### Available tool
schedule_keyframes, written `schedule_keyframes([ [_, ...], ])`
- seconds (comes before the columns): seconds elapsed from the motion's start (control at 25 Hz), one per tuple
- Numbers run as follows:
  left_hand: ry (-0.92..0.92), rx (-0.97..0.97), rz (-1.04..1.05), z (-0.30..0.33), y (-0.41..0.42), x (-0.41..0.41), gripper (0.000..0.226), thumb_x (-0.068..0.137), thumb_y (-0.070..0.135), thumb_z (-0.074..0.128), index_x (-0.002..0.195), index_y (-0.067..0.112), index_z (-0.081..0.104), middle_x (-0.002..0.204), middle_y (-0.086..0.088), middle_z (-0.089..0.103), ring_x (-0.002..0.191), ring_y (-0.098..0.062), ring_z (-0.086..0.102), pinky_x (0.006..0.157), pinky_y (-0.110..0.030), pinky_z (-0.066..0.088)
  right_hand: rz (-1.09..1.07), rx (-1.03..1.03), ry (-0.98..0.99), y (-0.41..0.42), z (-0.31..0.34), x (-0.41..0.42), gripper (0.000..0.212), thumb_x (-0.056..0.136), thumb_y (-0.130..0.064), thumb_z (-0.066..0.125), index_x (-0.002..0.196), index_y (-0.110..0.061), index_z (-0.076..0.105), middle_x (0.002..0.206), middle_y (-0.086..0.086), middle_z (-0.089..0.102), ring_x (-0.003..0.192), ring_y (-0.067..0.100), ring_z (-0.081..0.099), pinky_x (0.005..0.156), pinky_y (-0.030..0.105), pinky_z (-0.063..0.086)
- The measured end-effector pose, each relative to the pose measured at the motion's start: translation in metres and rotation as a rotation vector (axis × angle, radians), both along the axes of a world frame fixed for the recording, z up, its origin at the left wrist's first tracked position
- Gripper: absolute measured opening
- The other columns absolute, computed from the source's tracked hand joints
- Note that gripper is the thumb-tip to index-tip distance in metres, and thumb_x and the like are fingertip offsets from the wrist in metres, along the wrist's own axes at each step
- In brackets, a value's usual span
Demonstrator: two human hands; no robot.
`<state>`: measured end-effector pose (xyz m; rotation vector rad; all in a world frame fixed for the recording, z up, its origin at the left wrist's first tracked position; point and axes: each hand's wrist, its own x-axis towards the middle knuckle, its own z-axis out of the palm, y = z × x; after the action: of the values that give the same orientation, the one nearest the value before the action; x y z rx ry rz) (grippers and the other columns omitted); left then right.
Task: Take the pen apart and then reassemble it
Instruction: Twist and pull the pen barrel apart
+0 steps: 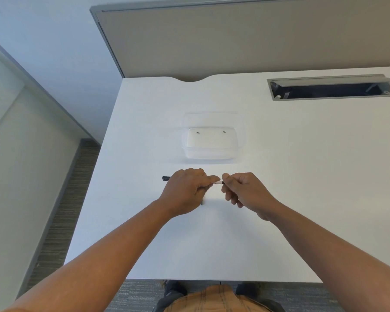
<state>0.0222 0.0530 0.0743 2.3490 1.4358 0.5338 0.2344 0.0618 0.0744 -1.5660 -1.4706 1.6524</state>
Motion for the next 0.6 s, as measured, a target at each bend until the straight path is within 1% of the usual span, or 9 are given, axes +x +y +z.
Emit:
schedule_keyframes([
  [0.08,-0.002,-0.012,0.002,0.0003,-0.0011,0.0015,0.033,0.098,0.022,0.049,0.122,0.030,0.072,0.079,0.007,0.063,0.070,-0.021,0.056,0.062,-0.030,0.034,0.007,0.049,-0.030,-0.0002,-0.0019,0.0004,0.042,0.099,-0.043,0.058,0.079,-0.008,0.070,0.061,-0.002,0.067,0.054,0.012,0.056,0.051,0.025,0.046],
  [0.2,-0.001,-0.038,0.007,0.0018,-0.0030,0.0031,0.037,0.097,0.024,0.045,0.123,0.031,0.071,0.082,0.006,0.066,0.074,-0.022,0.059,0.063,-0.032,0.041,0.000,0.107,-0.014,-0.0011,-0.0045,0.0011,0.026,0.097,-0.031,0.064,0.084,-0.009,0.067,0.068,-0.003,0.066,0.058,0.009,0.059,0.055,0.024,0.051],
  [0.28,0.002,-0.045,0.011,0.0031,-0.0038,0.0027,0.038,0.097,0.025,0.044,0.123,0.031,0.071,0.084,0.006,0.067,0.075,-0.023,0.060,0.065,-0.033,0.045,-0.017,0.065,0.017,-0.0013,-0.0038,0.0005,0.027,0.097,-0.034,0.064,0.086,-0.009,0.068,0.071,-0.003,0.067,0.060,0.009,0.061,0.057,0.024,0.053],
  [0.36,0.004,-0.037,0.010,0.0025,-0.0043,0.0026,0.036,0.097,0.024,0.046,0.122,0.031,0.071,0.082,0.006,0.065,0.073,-0.022,0.058,0.064,-0.033,0.043,-0.019,0.008,0.015,-0.0017,-0.0032,-0.0003,0.036,0.099,-0.040,0.060,0.084,-0.009,0.070,0.068,-0.002,0.069,0.059,0.012,0.061,0.057,0.025,0.053],
  [0.4,0.007,-0.038,0.009,0.0023,-0.0051,0.0029,0.035,0.098,0.024,0.047,0.122,0.031,0.071,0.081,0.006,0.065,0.073,-0.022,0.058,0.064,-0.032,0.042,-0.010,0.011,0.005,-0.0022,-0.0032,-0.0004,0.036,0.099,-0.038,0.059,0.083,-0.009,0.070,0.067,-0.002,0.070,0.059,0.013,0.061,0.056,0.025,0.053],
  [0.52,0.003,-0.045,0.020,0.0025,-0.0074,0.0028,0.035,0.098,0.025,0.046,0.123,0.032,0.071,0.082,0.006,0.066,0.075,-0.022,0.059,0.065,-0.033,0.043,-0.001,0.061,0.029,-0.0041,-0.0039,-0.0001,0.020,0.097,-0.026,0.063,0.088,-0.010,0.068,0.074,-0.002,0.069,0.062,0.011,0.062,0.059,0.025,0.054],
  [0.56,0.003,-0.041,0.022,0.0023,-0.0071,0.0022,0.036,0.098,0.024,0.047,0.123,0.032,0.071,0.082,0.006,0.066,0.075,-0.022,0.059,0.064,-0.033,0.044,-0.006,0.050,0.051,-0.0043,-0.0040,-0.0001,0.020,0.097,-0.028,0.064,0.090,-0.010,0.068,0.076,-0.002,0.069,0.063,0.010,0.062,0.060,0.024,0.054],
  [0.6,0.006,-0.035,0.022,0.0022,-0.0071,0.0020,0.035,0.098,0.024,0.047,0.123,0.032,0.071,0.081,0.005,0.066,0.074,-0.022,0.059,0.063,-0.032,0.043,-0.009,0.025,0.062,-0.0047,-0.0037,-0.0007,0.025,0.098,-0.033,0.063,0.091,-0.010,0.069,0.076,-0.002,0.070,0.063,0.011,0.062,0.060,0.024,0.054],
])
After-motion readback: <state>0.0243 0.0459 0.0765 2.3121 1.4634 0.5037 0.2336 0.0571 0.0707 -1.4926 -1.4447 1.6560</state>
